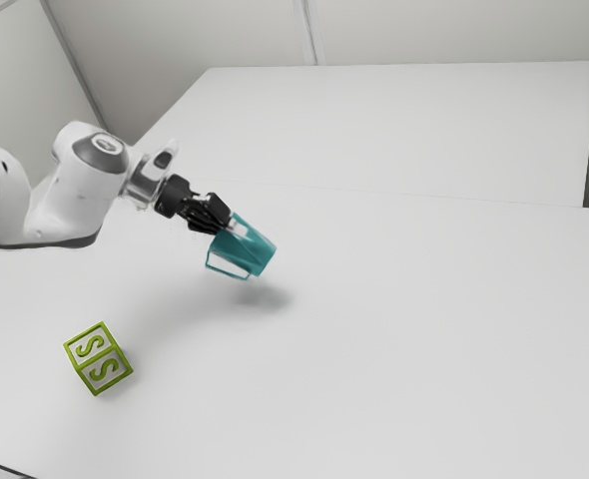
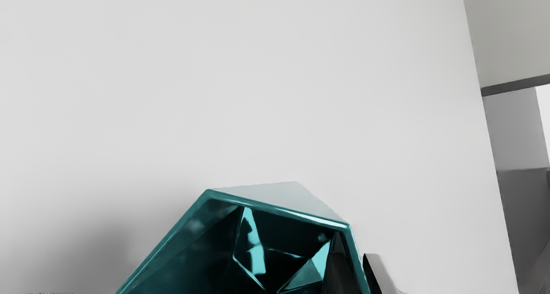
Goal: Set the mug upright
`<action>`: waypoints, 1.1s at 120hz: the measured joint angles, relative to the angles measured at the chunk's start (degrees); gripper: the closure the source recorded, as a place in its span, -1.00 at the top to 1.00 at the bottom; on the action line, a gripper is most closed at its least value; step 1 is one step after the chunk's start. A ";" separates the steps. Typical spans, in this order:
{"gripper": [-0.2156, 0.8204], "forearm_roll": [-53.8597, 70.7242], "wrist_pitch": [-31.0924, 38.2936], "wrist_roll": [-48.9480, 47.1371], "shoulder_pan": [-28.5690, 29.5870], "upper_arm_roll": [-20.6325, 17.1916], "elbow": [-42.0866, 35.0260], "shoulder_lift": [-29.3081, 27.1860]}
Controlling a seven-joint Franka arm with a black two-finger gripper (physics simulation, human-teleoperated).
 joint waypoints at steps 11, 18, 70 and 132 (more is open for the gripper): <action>-0.91 13.94 2.52 -3.00 0.16 -2.53 3.38 0.27; -0.91 24.36 4.01 -5.92 -0.09 -4.37 6.30 0.79; -0.93 58.18 14.05 -30.98 -0.80 -6.41 8.02 6.93; 0.06 55.74 19.55 -52.52 -1.30 -6.75 4.16 7.28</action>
